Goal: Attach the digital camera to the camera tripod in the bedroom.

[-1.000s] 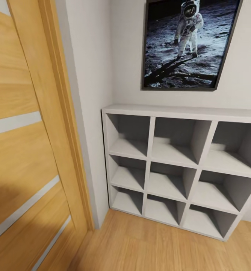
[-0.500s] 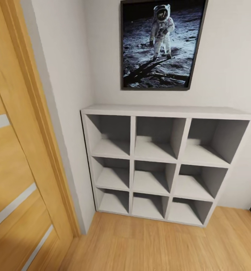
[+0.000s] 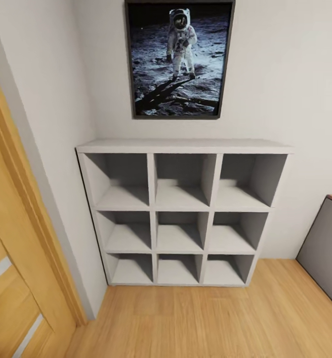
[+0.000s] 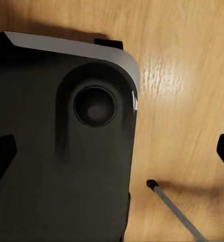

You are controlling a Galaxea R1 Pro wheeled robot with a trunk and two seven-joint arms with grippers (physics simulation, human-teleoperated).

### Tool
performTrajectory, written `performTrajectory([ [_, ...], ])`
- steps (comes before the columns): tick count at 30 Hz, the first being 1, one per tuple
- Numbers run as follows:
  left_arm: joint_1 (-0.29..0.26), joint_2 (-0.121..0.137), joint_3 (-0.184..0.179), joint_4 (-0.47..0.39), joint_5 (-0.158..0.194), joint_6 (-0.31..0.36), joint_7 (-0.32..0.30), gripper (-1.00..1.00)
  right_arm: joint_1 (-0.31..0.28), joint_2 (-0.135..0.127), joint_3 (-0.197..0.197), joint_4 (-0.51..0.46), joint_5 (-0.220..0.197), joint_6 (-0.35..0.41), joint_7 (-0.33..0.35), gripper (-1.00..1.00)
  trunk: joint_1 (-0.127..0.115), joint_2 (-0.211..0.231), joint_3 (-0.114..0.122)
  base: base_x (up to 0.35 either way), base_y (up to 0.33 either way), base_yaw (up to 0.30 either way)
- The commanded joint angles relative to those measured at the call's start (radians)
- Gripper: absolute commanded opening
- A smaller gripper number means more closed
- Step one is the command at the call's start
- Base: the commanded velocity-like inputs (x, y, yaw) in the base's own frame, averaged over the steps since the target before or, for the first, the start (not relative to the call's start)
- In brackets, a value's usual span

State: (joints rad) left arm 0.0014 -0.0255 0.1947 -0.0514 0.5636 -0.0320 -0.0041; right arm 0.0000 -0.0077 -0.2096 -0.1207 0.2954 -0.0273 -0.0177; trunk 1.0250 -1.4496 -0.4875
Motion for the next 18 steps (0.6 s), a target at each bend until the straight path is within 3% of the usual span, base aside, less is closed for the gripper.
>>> performTrajectory([
  [1, 0.0, 0.0, 0.008, -0.001, -0.003, -0.002, 0.0, 1.0, 0.0, 0.001, -0.008, 0.0, 0.011, -0.003, -0.001, 1.0, 0.0, 0.0, -0.001, 0.0, 0.0, -0.295],
  [18, 0.0, -0.002, 0.008, -0.001, -0.002, -0.003, 0.002, 1.0, 0.0, -0.001, -0.008, 0.0, 0.012, -0.005, -0.001, 1.0, 0.0, 0.0, -0.001, 0.0, 0.0, -0.295],
])
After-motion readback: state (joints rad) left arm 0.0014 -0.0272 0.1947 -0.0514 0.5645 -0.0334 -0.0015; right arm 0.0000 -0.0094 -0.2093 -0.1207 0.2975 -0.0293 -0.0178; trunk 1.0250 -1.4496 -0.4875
